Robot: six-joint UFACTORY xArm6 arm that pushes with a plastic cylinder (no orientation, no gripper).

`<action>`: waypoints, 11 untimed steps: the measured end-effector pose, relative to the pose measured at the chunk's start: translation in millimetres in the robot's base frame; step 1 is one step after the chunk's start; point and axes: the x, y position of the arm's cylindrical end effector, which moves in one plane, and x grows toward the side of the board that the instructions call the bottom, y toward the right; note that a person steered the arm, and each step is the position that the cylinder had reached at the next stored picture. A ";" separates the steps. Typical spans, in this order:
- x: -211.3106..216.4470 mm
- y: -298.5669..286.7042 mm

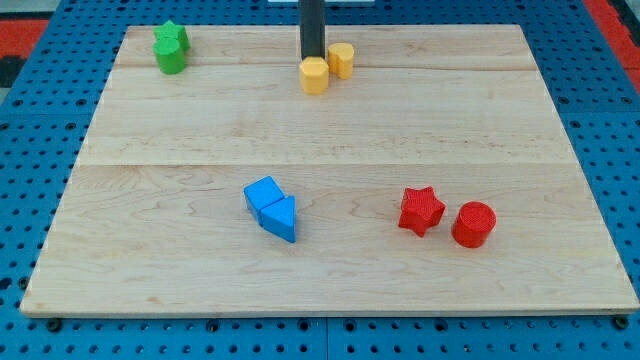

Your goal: Place the yellow heart toward the center right of the board

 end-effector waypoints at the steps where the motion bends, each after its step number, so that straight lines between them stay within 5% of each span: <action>1: 57.8 5.9; 2: 59.9 7.0; 5: -50.5 -32.0; 7: 45.5 157.4; 8: 83.6 164.5; 9: 30.7 182.0; 10: 9.0 136.7; 11: 38.0 95.0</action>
